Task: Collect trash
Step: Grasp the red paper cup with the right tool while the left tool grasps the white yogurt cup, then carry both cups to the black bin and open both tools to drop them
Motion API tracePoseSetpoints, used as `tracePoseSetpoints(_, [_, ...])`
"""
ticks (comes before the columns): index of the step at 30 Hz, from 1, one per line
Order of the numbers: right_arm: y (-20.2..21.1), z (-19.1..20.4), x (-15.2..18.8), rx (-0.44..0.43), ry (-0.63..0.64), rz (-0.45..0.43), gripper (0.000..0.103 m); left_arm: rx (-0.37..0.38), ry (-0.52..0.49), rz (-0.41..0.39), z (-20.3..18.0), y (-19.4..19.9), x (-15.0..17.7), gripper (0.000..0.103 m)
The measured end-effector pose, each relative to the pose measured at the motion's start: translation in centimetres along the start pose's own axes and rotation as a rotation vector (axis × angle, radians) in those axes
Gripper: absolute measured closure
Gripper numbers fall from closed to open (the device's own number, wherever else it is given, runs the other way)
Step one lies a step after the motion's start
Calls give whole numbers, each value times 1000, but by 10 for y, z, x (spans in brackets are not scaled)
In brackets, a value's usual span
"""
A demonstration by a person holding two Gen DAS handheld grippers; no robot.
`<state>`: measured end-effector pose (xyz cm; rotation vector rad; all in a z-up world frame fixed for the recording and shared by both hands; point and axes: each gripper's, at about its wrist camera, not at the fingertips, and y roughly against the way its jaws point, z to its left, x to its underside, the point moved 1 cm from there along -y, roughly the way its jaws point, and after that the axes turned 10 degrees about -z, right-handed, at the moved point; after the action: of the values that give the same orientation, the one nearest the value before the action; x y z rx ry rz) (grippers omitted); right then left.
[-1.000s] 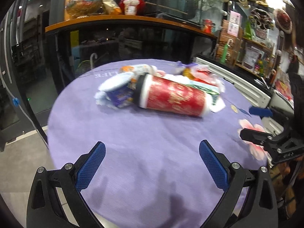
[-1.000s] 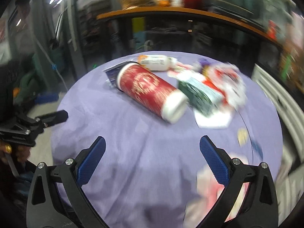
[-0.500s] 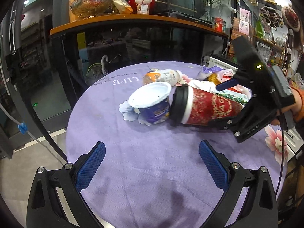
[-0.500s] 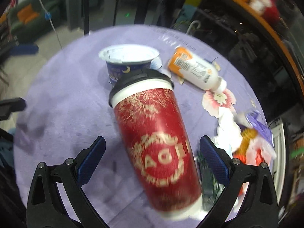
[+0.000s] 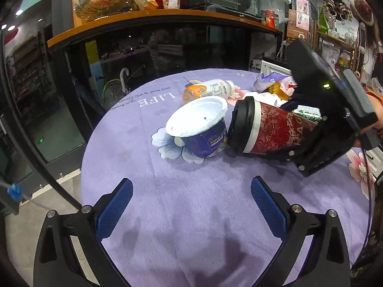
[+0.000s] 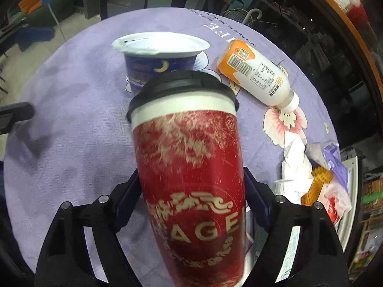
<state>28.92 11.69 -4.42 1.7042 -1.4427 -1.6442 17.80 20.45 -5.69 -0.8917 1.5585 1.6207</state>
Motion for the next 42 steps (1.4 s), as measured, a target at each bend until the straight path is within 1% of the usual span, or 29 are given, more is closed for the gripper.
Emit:
tracePoseSetpoints(3, [11,-2,4,-16,-53,-32,25,6,-48,-5,-3,-6,-6,5])
tracePoseSetpoints(6, [26,-7,12,-24,-139,-74,26,21,-99,1,-8,-17,-14,5])
tracePoseSetpoints(8, [35,-8,17,-35,-181,-98,26,35,-143,8,-14,-25,-19,8])
tracePoseSetpoints(11, [52,-9,28,-28,-235,-149,26,54,-213,11,-26,-33,-24,13])
tracePoseSetpoints(13, [66,-12,34,-29,-280,-194,26,68,-270,18,-36,-39,-28,20])
tracePoseSetpoints(14, [72,-13,37,-20,-298,-215,26,82,-301,30,-42,-45,-32,21])
tracePoseSetpoints(16, [82,-15,44,-3,-331,-246,26,98,-334,55,-49,-54,-37,29])
tracePoseSetpoints(17, [84,-17,46,2,-345,-255,26,104,-351,67,-52,-59,-40,31])
tracePoseSetpoints(20, [96,-23,58,3,-424,-292,26,125,-417,137,-60,-80,-42,37])
tracePoseSetpoints(22, [100,-27,65,1,-460,-307,26,121,-479,185,-65,-94,-40,45])
tracePoseSetpoints(23, [101,-29,69,1,-473,-313,26,116,-496,195,-66,-98,-40,48])
tracePoseSetpoints(25, [106,-29,75,7,-501,-328,25,110,-530,225,-70,-106,-38,58])
tracePoseSetpoints(26, [107,-30,77,9,-514,-334,26,105,-542,244,-71,-111,-37,60])
tracePoseSetpoints(28, [110,-32,85,20,-543,-348,26,92,-562,263,-72,-114,-34,73])
tracePoseSetpoints(29, [112,-33,90,22,-555,-354,25,87,-564,267,-74,-115,-35,76])
tracePoseSetpoints(31, [114,-35,98,24,-577,-365,26,87,-543,274,-74,-113,-34,85])
tracePoseSetpoints(32, [114,-36,100,26,-586,-369,26,82,-527,271,-73,-111,-33,88])
tracePoseSetpoints(34, [118,-32,105,35,-604,-381,25,53,-517,257,-74,-108,-33,94])
tracePoseSetpoints(36, [122,-30,110,52,-615,-397,26,34,-490,233,-74,-101,-32,94])
tracePoseSetpoints(39, [129,-24,116,77,-629,-427,26,30,-409,181,-74,-84,-34,94])
tracePoseSetpoints(42, [139,-19,133,91,-661,-465,26,21,-314,116,-76,-62,-38,94])
